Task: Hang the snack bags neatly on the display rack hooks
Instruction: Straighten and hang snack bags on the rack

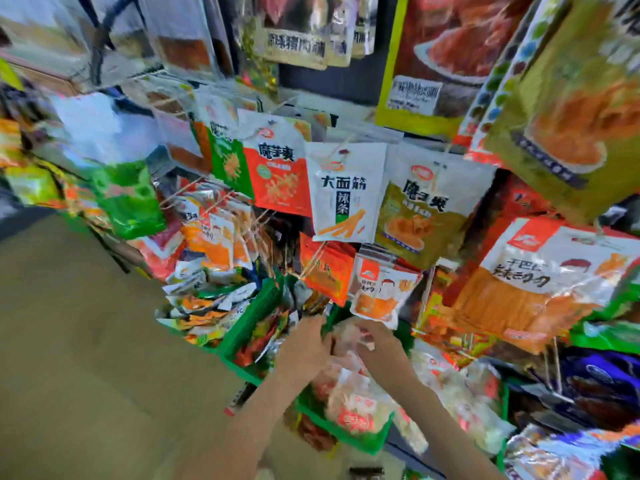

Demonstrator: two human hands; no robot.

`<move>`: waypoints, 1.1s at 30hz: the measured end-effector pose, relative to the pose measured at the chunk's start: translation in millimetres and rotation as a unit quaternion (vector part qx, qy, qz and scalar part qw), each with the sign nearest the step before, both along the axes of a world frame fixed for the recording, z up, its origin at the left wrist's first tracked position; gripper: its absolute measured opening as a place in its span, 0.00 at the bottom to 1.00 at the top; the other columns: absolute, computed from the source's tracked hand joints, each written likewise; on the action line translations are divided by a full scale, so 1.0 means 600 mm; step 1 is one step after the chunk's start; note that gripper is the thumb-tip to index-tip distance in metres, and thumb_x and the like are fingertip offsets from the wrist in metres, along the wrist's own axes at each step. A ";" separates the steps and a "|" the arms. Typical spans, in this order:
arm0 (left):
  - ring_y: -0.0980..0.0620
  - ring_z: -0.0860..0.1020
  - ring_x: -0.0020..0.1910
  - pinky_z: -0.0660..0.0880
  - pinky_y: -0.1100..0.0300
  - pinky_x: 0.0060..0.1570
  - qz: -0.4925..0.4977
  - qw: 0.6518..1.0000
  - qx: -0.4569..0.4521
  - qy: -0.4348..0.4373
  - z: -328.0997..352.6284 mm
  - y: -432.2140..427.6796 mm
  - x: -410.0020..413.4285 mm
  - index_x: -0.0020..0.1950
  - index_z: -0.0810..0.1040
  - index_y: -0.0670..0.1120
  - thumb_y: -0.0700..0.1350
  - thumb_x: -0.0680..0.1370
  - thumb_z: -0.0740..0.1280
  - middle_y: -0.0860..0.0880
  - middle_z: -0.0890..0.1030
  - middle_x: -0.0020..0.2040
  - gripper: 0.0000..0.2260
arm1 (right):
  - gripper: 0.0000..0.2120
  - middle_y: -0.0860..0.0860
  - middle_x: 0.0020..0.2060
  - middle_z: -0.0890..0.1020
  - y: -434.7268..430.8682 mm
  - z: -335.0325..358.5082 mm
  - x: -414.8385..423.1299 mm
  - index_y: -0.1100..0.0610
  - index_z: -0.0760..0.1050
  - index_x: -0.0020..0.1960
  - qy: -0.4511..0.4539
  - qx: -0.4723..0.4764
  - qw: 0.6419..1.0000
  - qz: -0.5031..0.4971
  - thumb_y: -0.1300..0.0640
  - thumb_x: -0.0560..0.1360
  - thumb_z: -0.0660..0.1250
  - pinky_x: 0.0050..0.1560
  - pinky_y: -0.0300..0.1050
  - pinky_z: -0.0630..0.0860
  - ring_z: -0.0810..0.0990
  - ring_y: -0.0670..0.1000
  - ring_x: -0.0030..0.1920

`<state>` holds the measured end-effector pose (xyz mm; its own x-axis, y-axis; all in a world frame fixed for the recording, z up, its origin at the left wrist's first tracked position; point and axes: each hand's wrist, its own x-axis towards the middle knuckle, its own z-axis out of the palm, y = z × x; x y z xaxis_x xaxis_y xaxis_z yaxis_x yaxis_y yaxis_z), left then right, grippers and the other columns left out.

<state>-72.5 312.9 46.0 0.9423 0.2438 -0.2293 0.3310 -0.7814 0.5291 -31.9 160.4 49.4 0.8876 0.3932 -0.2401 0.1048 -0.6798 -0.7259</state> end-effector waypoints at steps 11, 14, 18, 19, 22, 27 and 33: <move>0.49 0.78 0.51 0.75 0.56 0.47 -0.094 0.992 0.020 -0.084 0.168 0.263 0.106 0.71 0.64 0.46 0.49 0.80 0.60 0.48 0.72 0.65 0.20 | 0.23 0.50 0.66 0.68 0.260 0.155 0.078 0.52 0.60 0.71 -0.077 0.009 0.992 -0.097 0.59 0.78 0.61 0.59 0.45 0.70 0.71 0.51 0.62; 0.47 0.78 0.49 0.71 0.60 0.40 -0.128 0.983 0.023 -0.127 0.213 0.269 0.135 0.71 0.65 0.47 0.48 0.80 0.59 0.48 0.73 0.62 0.19 | 0.22 0.53 0.64 0.69 0.251 0.212 0.110 0.55 0.62 0.70 -0.105 0.025 0.983 -0.150 0.63 0.77 0.61 0.55 0.46 0.71 0.73 0.52 0.60; 0.48 0.75 0.58 0.72 0.56 0.50 -0.147 0.977 0.023 -0.152 0.248 0.252 0.168 0.69 0.66 0.47 0.48 0.80 0.59 0.48 0.71 0.65 0.18 | 0.20 0.54 0.62 0.72 0.220 0.258 0.129 0.54 0.64 0.68 -0.132 0.035 0.973 -0.184 0.61 0.77 0.61 0.52 0.46 0.74 0.74 0.50 0.56; 0.48 0.74 0.59 0.73 0.54 0.51 -0.150 0.977 0.017 -0.150 0.252 0.246 0.175 0.69 0.66 0.48 0.48 0.80 0.60 0.48 0.71 0.66 0.18 | 0.19 0.54 0.61 0.71 0.212 0.264 0.130 0.55 0.65 0.68 -0.143 0.028 0.973 -0.178 0.61 0.77 0.61 0.51 0.44 0.72 0.73 0.48 0.55; 0.47 0.75 0.57 0.75 0.51 0.50 -0.168 0.976 0.005 -0.137 0.252 0.234 0.188 0.69 0.67 0.48 0.48 0.80 0.60 0.48 0.71 0.66 0.18 | 0.17 0.54 0.60 0.73 0.204 0.271 0.134 0.57 0.67 0.66 -0.156 0.023 0.975 -0.156 0.63 0.77 0.61 0.49 0.39 0.69 0.73 0.46 0.50; 0.48 0.76 0.55 0.75 0.53 0.51 -0.144 0.982 0.019 -0.117 0.242 0.265 0.171 0.68 0.68 0.47 0.49 0.80 0.59 0.47 0.72 0.64 0.17 | 0.15 0.52 0.59 0.73 0.246 0.247 0.140 0.56 0.70 0.64 -0.131 0.033 0.984 -0.116 0.62 0.78 0.60 0.45 0.40 0.71 0.74 0.48 0.50; 0.49 0.76 0.54 0.72 0.59 0.45 -0.059 0.995 0.038 -0.075 0.189 0.412 0.134 0.69 0.68 0.46 0.47 0.81 0.58 0.47 0.73 0.63 0.17 | 0.17 0.55 0.60 0.74 0.383 0.187 0.145 0.58 0.70 0.65 -0.098 0.027 0.994 -0.044 0.64 0.77 0.61 0.50 0.36 0.68 0.73 0.47 0.49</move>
